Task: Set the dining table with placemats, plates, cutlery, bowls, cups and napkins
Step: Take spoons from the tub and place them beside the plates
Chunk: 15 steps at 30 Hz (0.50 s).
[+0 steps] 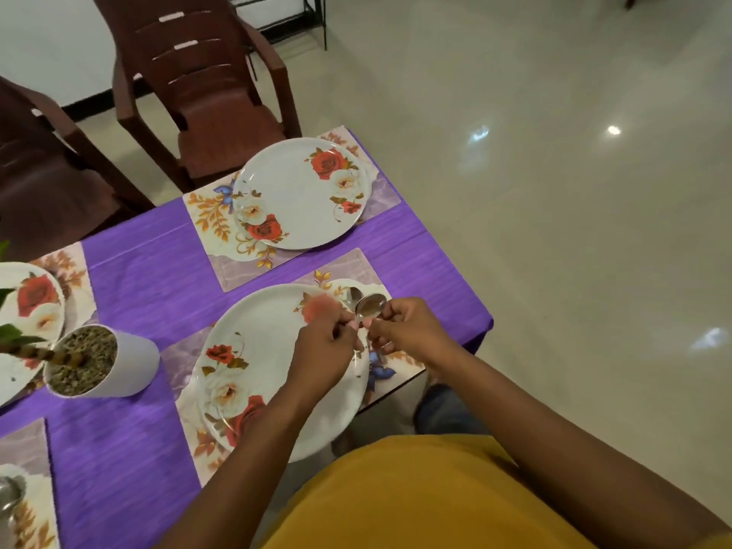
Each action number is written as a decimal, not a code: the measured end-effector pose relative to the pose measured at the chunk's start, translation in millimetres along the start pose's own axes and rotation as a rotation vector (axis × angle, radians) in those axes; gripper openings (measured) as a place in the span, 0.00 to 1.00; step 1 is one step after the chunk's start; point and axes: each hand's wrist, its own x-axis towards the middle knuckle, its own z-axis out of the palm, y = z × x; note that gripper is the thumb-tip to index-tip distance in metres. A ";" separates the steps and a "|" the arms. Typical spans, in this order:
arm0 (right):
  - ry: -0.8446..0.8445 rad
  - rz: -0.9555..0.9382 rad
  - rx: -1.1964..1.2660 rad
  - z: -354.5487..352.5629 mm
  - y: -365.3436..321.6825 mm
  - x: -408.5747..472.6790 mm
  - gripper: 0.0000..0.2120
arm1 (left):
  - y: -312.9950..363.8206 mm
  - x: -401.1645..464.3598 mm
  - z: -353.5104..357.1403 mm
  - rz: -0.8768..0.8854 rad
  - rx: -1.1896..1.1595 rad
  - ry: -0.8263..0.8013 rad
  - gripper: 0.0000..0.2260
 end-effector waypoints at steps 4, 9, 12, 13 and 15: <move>0.043 0.026 0.089 -45.5 -3.8 11.1 0.03 | 32.2 18.3 26.6 0.012 -0.102 0.001 0.05; 0.057 -0.004 0.241 -119.4 -5.2 41.4 0.03 | 80.2 53.0 89.9 -0.043 -0.288 0.000 0.05; 0.078 0.020 0.341 -182.1 -8.1 65.1 0.06 | 113.1 77.1 134.7 -0.075 -0.328 0.064 0.07; 0.073 0.035 0.373 -208.3 -10.4 72.6 0.06 | 125.6 85.1 151.3 -0.103 -0.345 0.089 0.07; 0.047 0.057 0.421 -258.1 -16.5 82.4 0.03 | 151.1 96.6 178.9 -0.166 -0.391 0.116 0.05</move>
